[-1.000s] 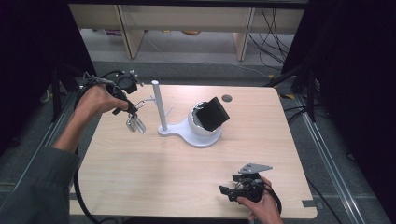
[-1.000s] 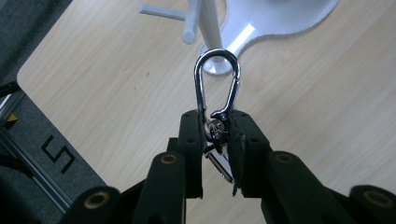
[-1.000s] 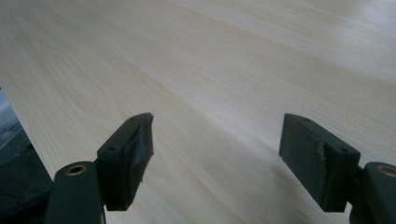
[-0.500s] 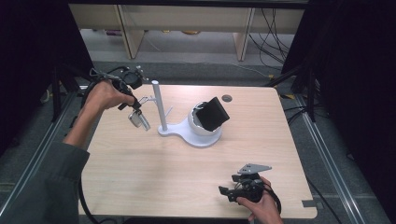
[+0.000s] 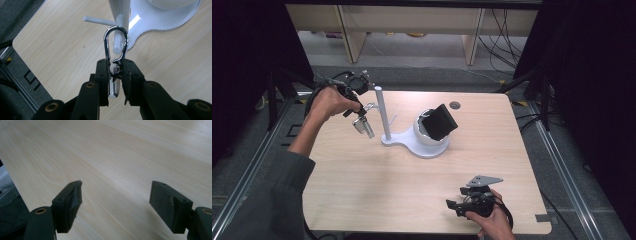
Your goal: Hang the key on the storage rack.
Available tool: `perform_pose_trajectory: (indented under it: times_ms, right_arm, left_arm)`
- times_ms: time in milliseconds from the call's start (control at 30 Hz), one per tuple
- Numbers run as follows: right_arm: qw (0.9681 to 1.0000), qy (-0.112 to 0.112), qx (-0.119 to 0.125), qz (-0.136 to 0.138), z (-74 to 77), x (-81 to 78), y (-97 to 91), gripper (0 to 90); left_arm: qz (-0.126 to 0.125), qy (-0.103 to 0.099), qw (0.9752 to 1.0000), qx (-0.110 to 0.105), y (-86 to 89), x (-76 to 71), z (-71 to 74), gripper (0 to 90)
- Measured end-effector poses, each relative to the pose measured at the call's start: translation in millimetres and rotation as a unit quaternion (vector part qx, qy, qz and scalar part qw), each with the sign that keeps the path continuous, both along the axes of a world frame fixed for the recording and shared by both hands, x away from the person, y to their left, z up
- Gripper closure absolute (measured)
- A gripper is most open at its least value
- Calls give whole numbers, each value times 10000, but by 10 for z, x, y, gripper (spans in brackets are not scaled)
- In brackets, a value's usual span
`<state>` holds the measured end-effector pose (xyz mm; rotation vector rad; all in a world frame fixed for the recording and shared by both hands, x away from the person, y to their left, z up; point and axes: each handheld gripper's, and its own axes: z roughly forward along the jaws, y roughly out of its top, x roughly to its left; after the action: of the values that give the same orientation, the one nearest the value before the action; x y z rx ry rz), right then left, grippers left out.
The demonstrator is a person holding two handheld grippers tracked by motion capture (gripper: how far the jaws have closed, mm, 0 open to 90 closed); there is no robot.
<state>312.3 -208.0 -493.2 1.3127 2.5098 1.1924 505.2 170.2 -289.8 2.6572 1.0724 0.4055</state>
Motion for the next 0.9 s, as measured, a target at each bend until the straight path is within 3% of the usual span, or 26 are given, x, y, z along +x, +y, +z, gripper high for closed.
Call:
perform_pose_trajectory:
  times_ms: [233, 700, 900]
  right_arm:
    - [9999, -107, -71, 32, -2, 12, -14, 268]
    - [10000, -63, -44, 21, 1, 4, -6, 268]
    - [10000, -61, -29, 23, -2, 6, -7, 268]
  left_arm:
    - [-47, -53, 10000, -50, -33, 34, -99, 751]
    - [-10, -104, 9999, -89, -86, 60, -176, 767]
    - [0, -123, 9999, -106, -81, 36, -182, 715]
